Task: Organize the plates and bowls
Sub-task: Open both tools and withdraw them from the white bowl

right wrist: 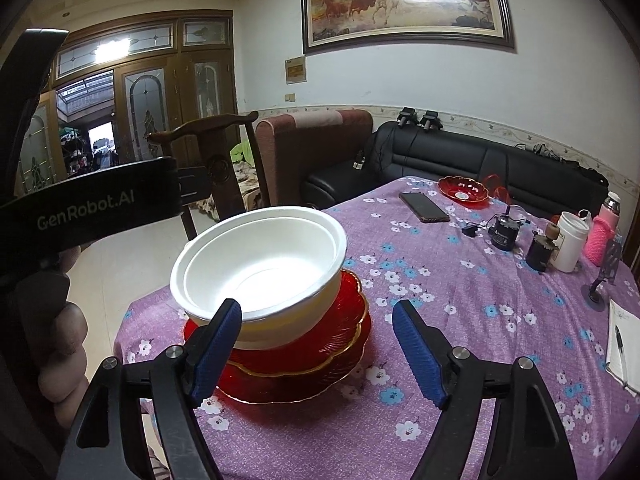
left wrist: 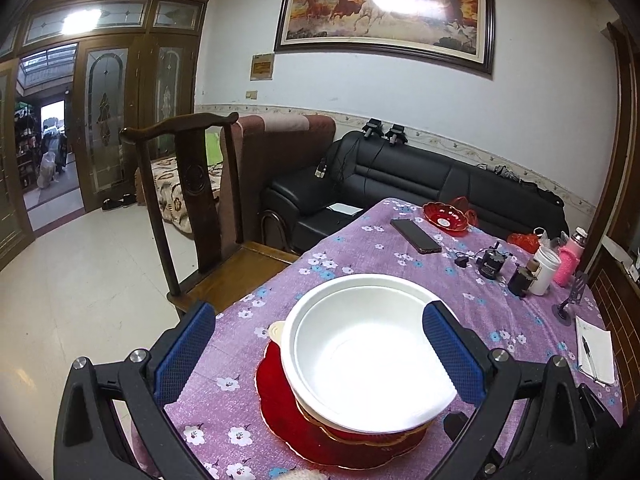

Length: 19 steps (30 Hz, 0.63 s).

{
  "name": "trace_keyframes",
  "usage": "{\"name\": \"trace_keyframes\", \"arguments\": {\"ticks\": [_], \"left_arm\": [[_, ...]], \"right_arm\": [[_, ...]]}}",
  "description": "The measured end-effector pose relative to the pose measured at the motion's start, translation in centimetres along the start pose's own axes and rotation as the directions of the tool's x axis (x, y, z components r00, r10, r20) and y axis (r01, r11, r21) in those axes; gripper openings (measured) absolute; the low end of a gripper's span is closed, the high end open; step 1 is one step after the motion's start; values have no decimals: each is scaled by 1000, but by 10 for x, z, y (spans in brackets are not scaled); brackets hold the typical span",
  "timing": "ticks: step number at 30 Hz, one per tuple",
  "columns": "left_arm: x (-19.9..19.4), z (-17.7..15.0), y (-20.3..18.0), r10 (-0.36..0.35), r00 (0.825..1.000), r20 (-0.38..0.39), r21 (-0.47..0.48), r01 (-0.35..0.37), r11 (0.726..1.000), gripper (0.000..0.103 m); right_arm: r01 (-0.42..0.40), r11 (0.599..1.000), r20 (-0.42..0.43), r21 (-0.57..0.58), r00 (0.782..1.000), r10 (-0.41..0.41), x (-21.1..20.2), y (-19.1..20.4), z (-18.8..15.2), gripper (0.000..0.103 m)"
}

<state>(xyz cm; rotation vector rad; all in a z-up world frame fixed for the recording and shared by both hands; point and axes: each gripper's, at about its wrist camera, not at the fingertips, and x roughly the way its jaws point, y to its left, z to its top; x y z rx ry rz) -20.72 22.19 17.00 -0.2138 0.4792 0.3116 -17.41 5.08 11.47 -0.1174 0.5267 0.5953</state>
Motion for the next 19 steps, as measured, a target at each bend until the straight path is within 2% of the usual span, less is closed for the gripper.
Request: {"name": "trace_keyframes", "arguments": {"ticks": [15,19], "left_arm": [[8,-2,6,29,1000,-10,2,-29,1000,103],[4,-1,3,27,1000,-8,14,-27,1000,103]], "right_arm": [[-29,999,-21,-34,999,28,12,14,0,82],[-31,999,-23,-9,999,31,11,7,-1,82]]}}
